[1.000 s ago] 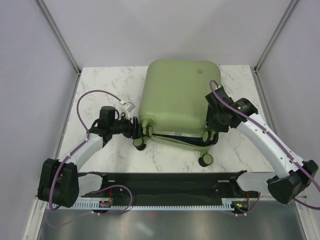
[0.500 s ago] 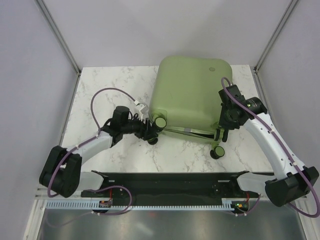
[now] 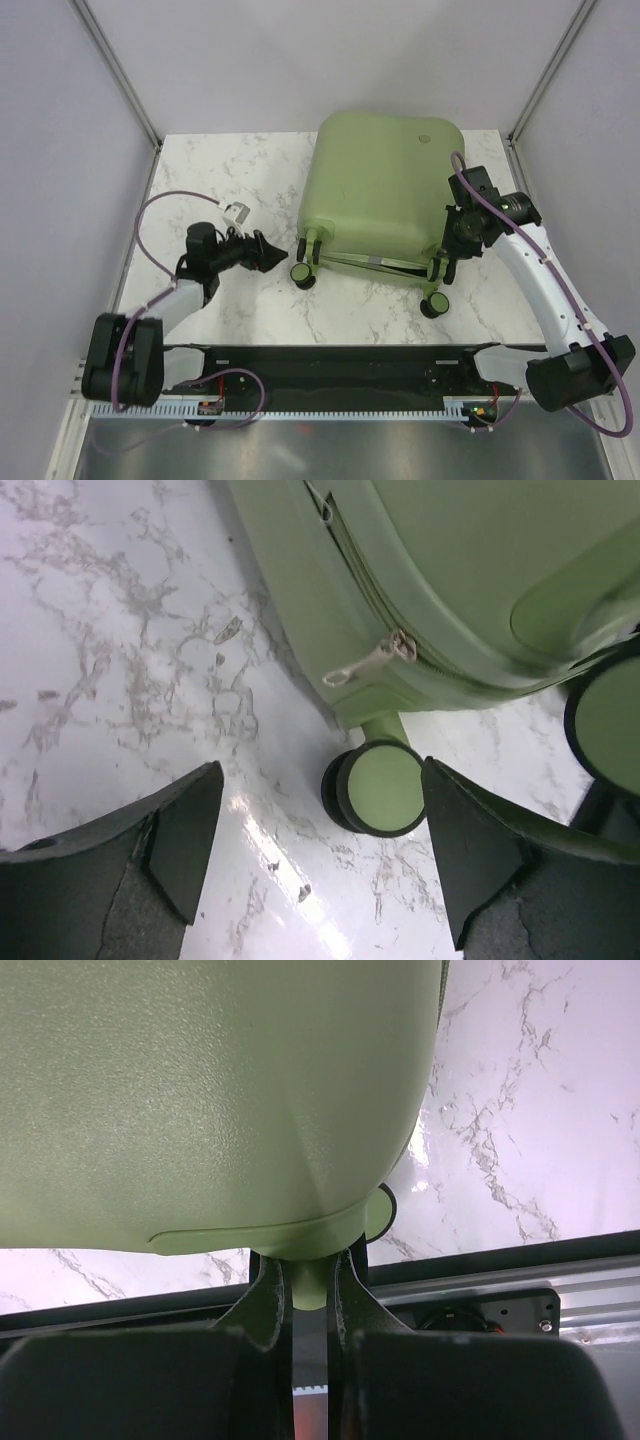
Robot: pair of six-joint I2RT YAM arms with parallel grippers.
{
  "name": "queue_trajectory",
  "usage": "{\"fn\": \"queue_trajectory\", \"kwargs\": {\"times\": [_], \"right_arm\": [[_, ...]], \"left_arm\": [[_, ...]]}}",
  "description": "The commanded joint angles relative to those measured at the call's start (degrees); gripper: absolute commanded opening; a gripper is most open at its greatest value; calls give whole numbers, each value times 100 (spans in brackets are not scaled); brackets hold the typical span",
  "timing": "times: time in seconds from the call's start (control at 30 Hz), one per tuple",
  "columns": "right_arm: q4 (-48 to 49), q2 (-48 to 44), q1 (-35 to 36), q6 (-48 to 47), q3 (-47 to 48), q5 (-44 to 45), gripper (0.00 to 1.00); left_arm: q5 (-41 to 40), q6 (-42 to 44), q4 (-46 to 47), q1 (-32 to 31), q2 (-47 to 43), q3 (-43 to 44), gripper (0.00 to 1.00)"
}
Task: Pack the luggage
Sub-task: Zip the luggage at the center of the board.
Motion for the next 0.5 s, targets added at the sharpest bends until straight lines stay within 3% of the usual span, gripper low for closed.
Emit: {"fn": "queue_trajectory", "kwargs": {"times": [0.0, 0.07, 0.1, 0.17, 0.33, 0.47], "right_arm": [[360, 146, -114, 276, 19, -111, 0], [289, 190, -114, 259, 89, -164, 0], [228, 216, -114, 233, 115, -165, 0], [149, 260, -114, 180, 203, -130, 0], [-45, 524, -123, 74, 502, -121, 0], [-71, 752, -131, 13, 835, -191, 0]], "left_arm": [[1931, 11, 896, 720, 1043, 1040, 85], [3054, -427, 1157, 960, 1859, 1473, 80], [3339, -978, 1334, 1135, 2047, 1806, 77], [3544, -1203, 1816, 1128, 2136, 1941, 75], [3666, -958, 1855, 1040, 1838, 1660, 75], [3432, 25, 722, 320, 1785, 1730, 76]]}}
